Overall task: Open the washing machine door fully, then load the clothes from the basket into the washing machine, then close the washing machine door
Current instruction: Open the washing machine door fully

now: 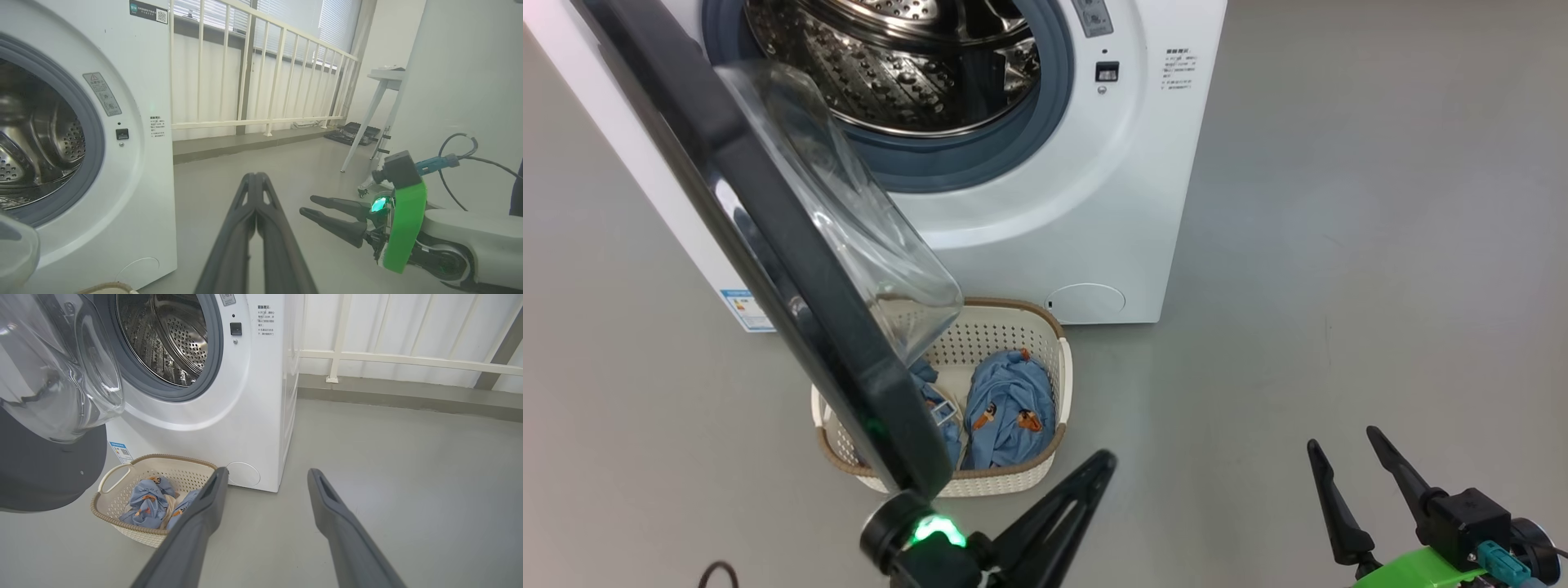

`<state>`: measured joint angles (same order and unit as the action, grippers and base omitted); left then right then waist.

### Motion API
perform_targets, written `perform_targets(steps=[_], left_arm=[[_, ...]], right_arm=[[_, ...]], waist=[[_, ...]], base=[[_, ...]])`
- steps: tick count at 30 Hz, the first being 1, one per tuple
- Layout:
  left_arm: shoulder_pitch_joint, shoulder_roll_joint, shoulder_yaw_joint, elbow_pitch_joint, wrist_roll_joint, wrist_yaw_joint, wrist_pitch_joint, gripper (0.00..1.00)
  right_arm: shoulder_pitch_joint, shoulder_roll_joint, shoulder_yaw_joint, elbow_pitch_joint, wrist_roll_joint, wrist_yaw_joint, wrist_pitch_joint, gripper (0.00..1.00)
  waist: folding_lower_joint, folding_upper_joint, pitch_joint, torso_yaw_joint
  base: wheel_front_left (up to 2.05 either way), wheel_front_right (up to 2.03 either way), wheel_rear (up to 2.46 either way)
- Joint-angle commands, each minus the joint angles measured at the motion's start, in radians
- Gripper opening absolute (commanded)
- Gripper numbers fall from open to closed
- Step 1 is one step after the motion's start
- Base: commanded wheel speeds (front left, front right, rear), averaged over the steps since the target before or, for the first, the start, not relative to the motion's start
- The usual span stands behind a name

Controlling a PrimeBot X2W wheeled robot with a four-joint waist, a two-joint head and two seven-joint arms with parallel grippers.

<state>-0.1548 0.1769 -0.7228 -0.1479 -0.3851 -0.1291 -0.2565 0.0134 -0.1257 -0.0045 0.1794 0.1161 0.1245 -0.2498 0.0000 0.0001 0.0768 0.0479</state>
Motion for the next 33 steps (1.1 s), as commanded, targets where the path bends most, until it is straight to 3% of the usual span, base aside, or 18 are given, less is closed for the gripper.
perform_targets(steps=[1, 23, 33], left_arm=[[-0.006, 0.004, 0.043, -0.003, -0.006, -0.002, -0.005, 0.0], [-0.063, -0.041, 0.236, 0.195, 0.016, -0.002, -0.005, 0.0], [-0.068, -0.054, 0.24, 0.203, 0.012, -0.002, -0.005, 0.0]], right_arm=[[-0.035, -0.013, 0.028, -0.019, -0.004, 0.006, -0.012, 1.0], [-0.049, -0.015, 0.035, -0.005, 0.018, 0.006, -0.012, 1.0], [-0.057, -0.01, 0.034, 0.004, 0.02, 0.006, -0.012, 1.0]], waist=[[0.0, -0.0001, 0.001, 0.0], [0.0, -0.0001, 0.029, 0.007], [0.0, -0.0001, 0.044, 0.024]], base=[[0.0, 0.0, 0.0], [0.0, 0.0, 0.0], [0.0, 0.0, 0.0]])
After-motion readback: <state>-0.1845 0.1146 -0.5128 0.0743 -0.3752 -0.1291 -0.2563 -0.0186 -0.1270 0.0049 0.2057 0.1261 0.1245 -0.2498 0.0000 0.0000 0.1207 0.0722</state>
